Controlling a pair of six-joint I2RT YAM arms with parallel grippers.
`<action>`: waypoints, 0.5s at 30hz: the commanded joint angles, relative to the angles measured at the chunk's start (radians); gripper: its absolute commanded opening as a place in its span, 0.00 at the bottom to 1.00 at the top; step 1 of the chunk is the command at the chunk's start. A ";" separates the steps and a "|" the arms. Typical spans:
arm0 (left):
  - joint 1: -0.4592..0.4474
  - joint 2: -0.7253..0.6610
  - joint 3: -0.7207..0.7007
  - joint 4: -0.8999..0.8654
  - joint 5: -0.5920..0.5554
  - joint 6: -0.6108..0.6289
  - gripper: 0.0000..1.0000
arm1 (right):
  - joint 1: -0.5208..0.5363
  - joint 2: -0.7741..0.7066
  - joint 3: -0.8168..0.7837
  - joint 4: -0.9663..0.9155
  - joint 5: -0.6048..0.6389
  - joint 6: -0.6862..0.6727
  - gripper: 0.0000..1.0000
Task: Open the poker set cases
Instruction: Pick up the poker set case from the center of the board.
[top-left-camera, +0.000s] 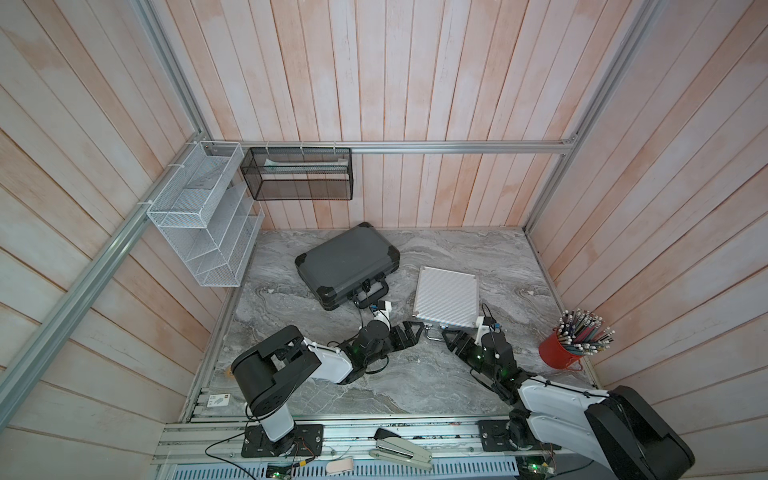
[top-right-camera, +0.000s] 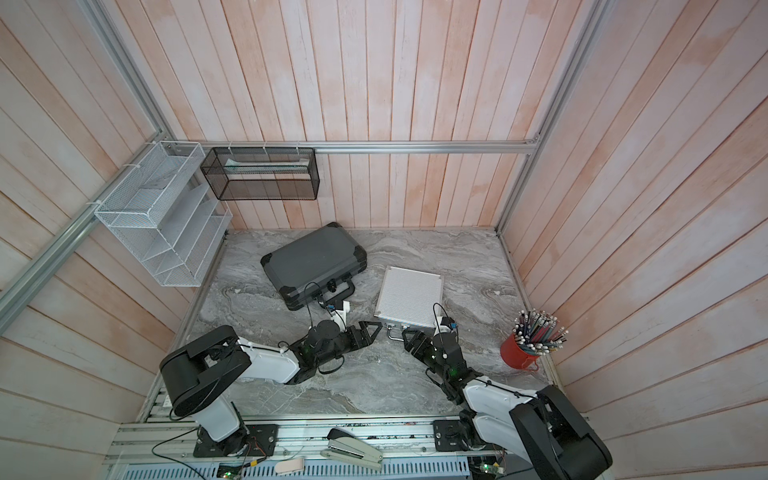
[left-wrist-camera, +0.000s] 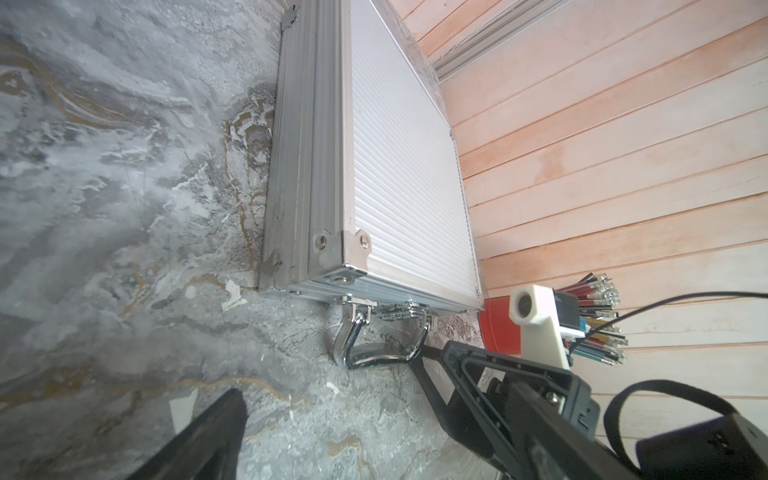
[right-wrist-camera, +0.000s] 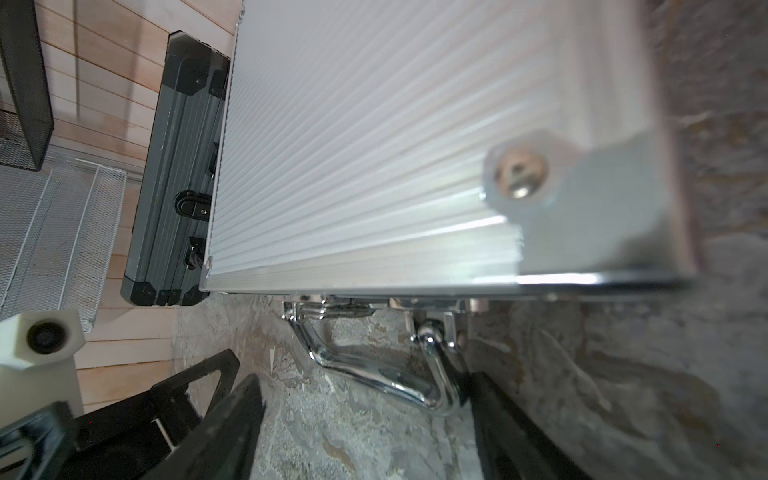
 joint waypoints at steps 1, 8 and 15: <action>0.011 -0.021 -0.009 0.018 0.004 -0.006 1.00 | 0.020 0.027 0.003 0.018 0.030 0.017 0.79; 0.019 -0.029 -0.007 0.016 0.015 -0.024 1.00 | 0.029 0.056 -0.016 0.078 0.052 0.040 0.76; 0.019 -0.023 -0.011 0.017 0.029 -0.052 1.00 | 0.029 0.085 -0.015 0.108 0.055 0.040 0.73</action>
